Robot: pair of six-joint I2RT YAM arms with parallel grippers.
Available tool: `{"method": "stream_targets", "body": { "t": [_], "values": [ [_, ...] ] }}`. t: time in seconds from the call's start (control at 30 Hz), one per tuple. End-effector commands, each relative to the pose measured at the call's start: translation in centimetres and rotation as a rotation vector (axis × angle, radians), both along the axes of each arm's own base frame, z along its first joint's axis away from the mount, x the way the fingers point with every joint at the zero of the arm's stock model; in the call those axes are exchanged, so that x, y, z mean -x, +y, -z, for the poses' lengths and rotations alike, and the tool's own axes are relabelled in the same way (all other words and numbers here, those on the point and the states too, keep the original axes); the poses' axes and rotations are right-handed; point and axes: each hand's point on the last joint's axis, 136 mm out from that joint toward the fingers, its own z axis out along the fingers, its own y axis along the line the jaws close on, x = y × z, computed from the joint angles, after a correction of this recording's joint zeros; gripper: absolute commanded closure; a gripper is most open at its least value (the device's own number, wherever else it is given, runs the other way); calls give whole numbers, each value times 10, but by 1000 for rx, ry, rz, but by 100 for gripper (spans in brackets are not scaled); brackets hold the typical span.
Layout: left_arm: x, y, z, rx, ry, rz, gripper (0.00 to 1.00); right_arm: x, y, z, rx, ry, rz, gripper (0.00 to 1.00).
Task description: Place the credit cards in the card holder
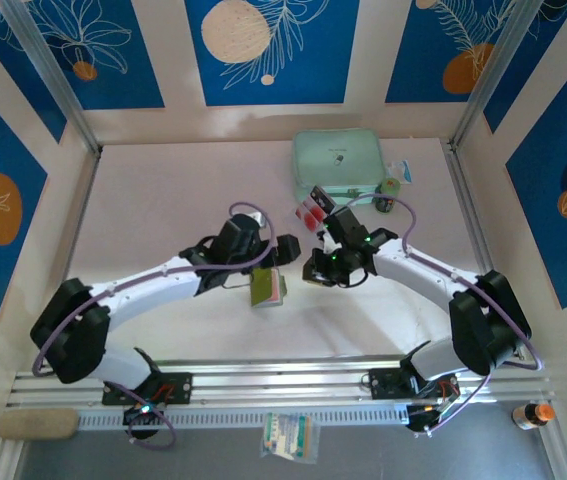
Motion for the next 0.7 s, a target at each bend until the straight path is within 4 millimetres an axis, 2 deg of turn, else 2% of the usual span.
{"method": "stream_targets", "body": {
  "t": [0.0, 0.07, 0.17, 0.27, 0.37, 0.5, 0.67],
  "values": [
    [-3, 27, -13, -61, 2, 7, 0, -3, 22, -23, -19, -48, -18, 86],
    [-10, 48, -18, -72, -5, -39, 0, -4, 39, -30, -14, -70, -50, 86],
    [-17, 81, -14, -93, 9, -124, 0, -4, 65, -31, 5, -76, -99, 87],
    [-19, 108, -2, -120, 45, -183, 0, -7, 90, -28, 16, -69, -140, 88],
    [-18, 123, 13, -146, 86, -208, 0, -9, 107, -18, 40, -58, -170, 89],
    [-14, 130, 30, -186, 121, -202, 0, -9, 110, 1, 81, -35, -179, 91],
    [-8, 132, 49, -238, 162, -167, 0, -7, 99, 26, 117, 5, -166, 93]
  ]
}}
